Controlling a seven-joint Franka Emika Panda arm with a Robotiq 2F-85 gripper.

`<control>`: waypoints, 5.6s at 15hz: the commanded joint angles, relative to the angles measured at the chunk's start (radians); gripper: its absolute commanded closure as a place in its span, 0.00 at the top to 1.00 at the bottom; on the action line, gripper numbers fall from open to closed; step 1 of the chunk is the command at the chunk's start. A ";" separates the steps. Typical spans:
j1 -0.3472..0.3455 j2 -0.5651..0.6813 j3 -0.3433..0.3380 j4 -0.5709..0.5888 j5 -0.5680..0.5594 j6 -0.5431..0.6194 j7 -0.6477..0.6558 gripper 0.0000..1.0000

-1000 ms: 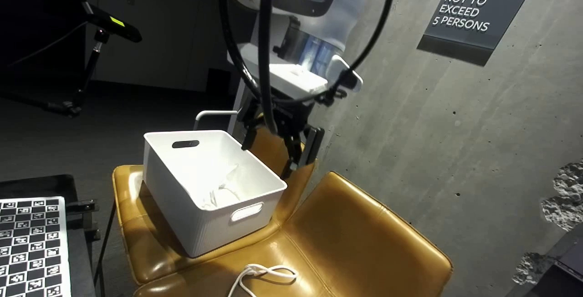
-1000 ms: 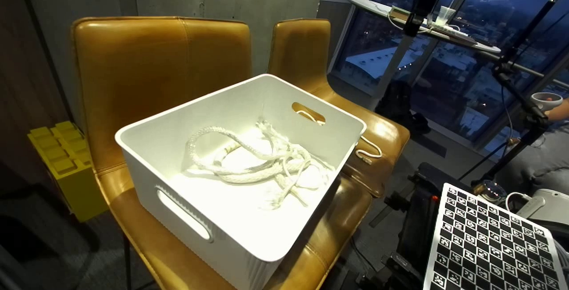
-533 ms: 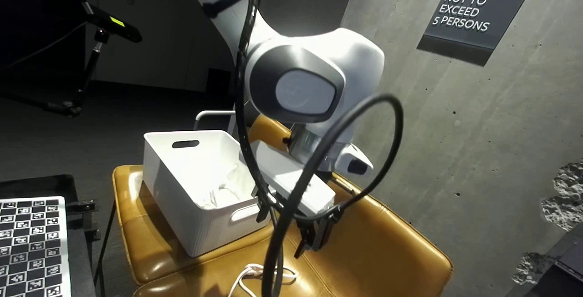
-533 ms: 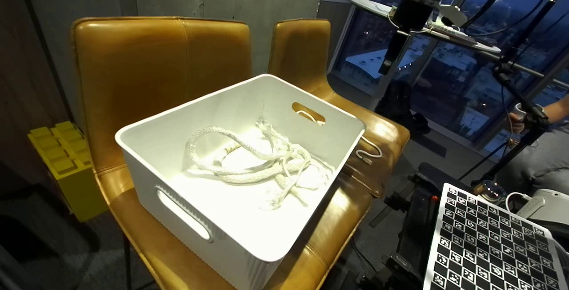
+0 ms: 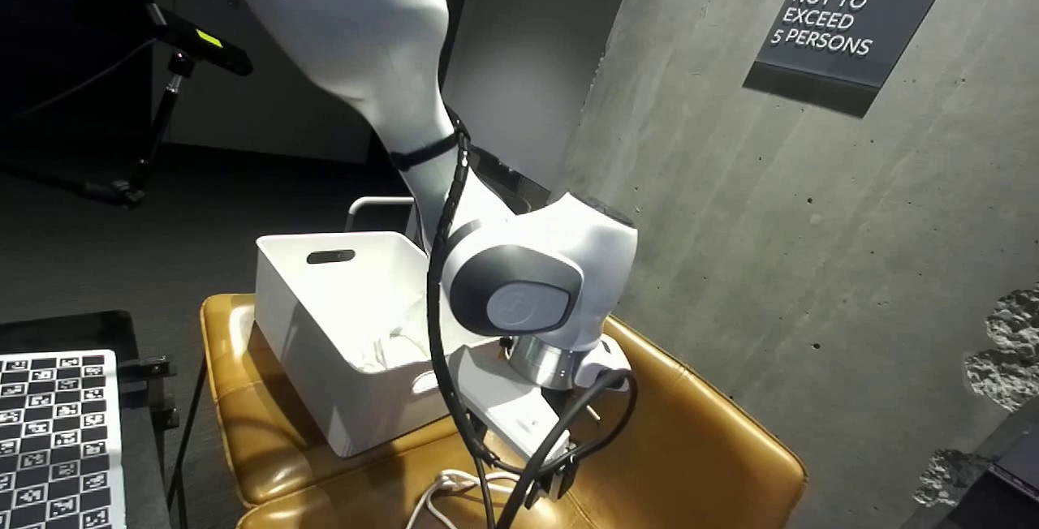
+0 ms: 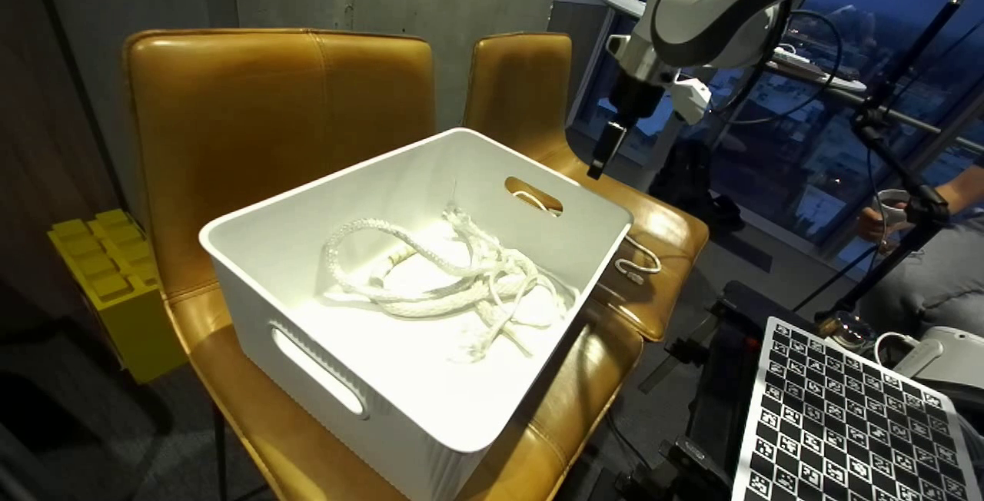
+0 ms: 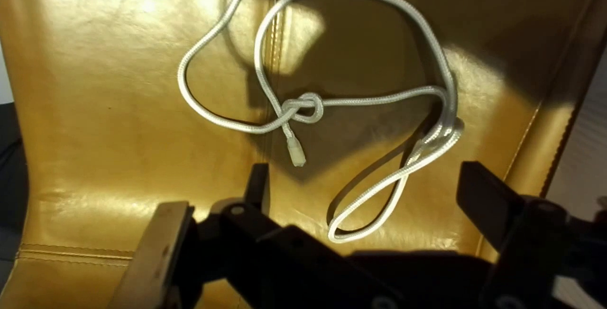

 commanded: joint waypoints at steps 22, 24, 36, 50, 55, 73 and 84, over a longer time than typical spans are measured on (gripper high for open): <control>0.056 0.293 0.024 0.226 -0.065 0.027 0.217 0.41; 0.055 0.288 0.017 0.217 -0.067 0.031 0.222 0.26; 0.028 0.121 -0.031 0.039 -0.083 0.042 0.221 0.01; 0.100 -0.571 -0.022 -0.277 -0.213 -0.013 0.171 0.01; 0.189 -0.744 0.042 -0.224 -0.215 -0.137 0.203 0.01; 0.349 -0.516 0.223 0.229 -0.287 -0.468 0.415 0.01; 0.338 -0.429 0.172 0.026 -0.281 -0.342 0.401 0.01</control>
